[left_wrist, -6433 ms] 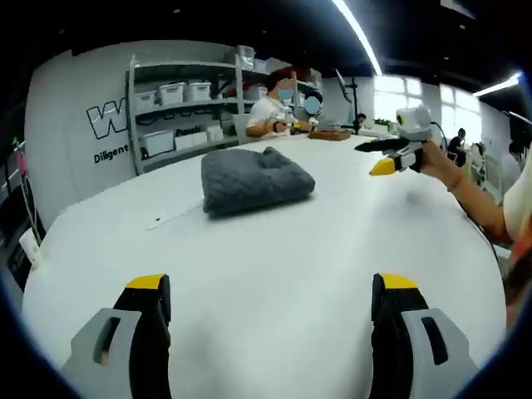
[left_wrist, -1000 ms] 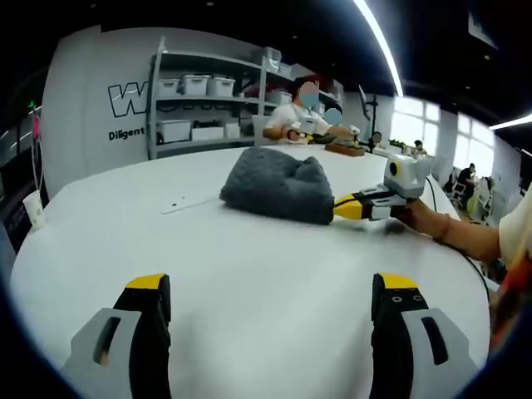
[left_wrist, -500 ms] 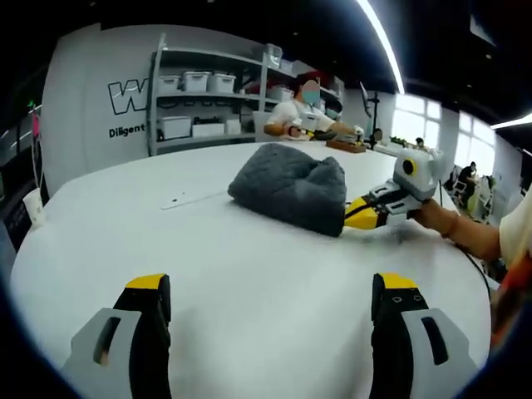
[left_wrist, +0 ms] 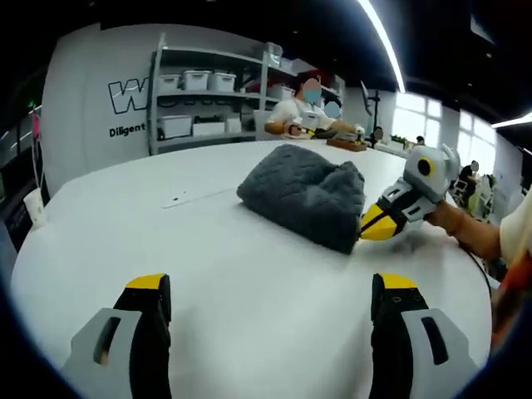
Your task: Open the folded towel by lifting each exposed corner and separating the folded layers until the towel lies flat within the target outline without major curled edges
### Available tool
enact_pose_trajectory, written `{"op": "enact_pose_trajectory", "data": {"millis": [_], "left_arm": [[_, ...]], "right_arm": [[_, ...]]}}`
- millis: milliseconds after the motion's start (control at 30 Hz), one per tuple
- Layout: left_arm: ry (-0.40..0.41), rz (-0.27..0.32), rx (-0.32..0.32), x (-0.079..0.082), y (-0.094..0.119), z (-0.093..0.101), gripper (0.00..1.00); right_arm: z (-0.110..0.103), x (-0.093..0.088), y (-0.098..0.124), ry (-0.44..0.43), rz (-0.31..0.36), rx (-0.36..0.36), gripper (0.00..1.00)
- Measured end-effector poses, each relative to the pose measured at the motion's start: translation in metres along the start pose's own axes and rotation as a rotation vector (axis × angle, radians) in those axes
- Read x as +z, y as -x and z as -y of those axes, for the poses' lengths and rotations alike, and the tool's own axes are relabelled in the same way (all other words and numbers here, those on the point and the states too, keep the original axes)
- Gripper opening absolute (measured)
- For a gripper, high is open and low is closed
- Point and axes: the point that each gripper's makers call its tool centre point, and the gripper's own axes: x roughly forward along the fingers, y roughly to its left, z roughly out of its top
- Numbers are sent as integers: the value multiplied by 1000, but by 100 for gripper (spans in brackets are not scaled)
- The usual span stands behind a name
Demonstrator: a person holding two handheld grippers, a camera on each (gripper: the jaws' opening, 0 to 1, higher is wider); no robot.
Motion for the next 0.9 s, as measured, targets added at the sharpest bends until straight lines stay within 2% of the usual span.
{"op": "enact_pose_trajectory", "data": {"millis": [300, 333, 467, 533, 567, 633, 700, 733, 767, 800, 900], "left_arm": [[-3, -13, 0, -2, -1, 0, 99], [-5, -15, -1, -2, -2, 0, 99], [-10, -19, -8, -2, -2, 3, 99], [-13, -18, -9, -2, -2, 4, 99], [-14, -18, -9, -2, -2, 4, 99], [-14, -17, -10, -2, -2, 4, 99], [-13, -19, -9, -2, -3, 4, 99], [-13, -22, -8, -3, -3, 4, 99], [-13, -24, -7, -4, -4, 4, 99], [-13, -27, -7, -4, -4, 4, 99], [-10, -32, -6, -6, -5, 4, 99]], "right_arm": [[-15, 4, -1, 73, -5, 44, 0], [-13, 5, -1, 117, -4, 31, 0], [-11, 14, 11, 178, 3, 21, 0], [-12, 25, 21, 211, 44, 35, 0], [-17, 33, 26, 204, 80, 60, 0], [-23, 40, 34, 168, 105, 105, 0], [-16, 52, 41, 160, 168, 73, 0], [-8, 54, 44, 141, 174, 48, 1], [-1, 56, 47, 122, 183, 21, 8], [15, 60, 54, 85, 225, -34, 14], [43, 57, 65, 2, 257, -112, 37]]}}
